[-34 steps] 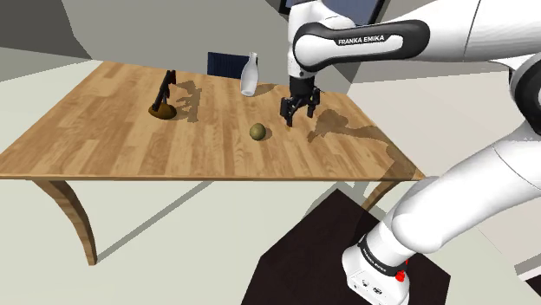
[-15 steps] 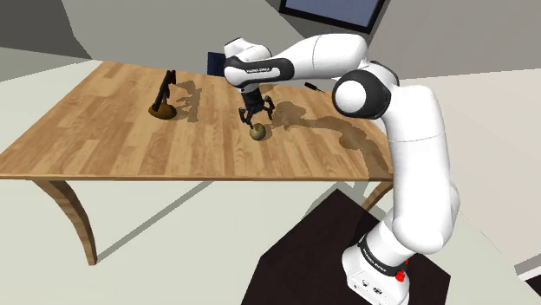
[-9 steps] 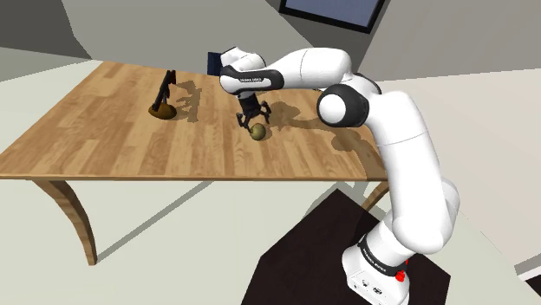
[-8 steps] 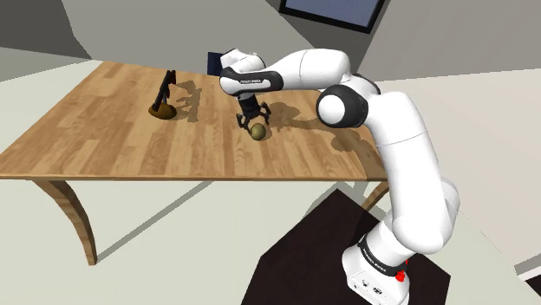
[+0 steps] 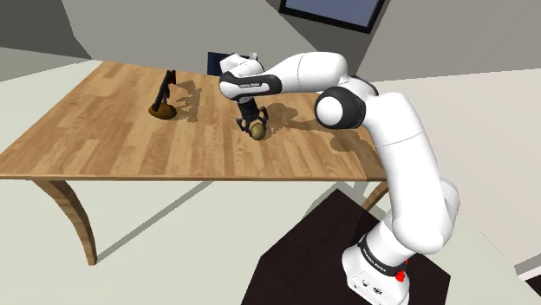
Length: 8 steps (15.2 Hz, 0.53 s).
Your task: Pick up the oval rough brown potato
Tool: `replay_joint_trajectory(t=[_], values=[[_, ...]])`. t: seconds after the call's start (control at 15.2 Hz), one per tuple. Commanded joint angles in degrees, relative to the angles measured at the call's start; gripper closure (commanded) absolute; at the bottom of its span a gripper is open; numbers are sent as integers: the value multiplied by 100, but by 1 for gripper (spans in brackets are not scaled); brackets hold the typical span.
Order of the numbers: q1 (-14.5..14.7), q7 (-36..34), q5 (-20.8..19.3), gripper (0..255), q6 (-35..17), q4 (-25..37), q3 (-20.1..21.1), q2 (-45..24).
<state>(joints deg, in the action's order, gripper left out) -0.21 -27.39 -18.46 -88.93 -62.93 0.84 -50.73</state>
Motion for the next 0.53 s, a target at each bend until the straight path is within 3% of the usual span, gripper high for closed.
replay_joint_trajectory(t=[0.0,0.46], values=[[-4,2,0,255,-2,-4,-3,-15],[3,26,3,255,98,31,-1,53]])
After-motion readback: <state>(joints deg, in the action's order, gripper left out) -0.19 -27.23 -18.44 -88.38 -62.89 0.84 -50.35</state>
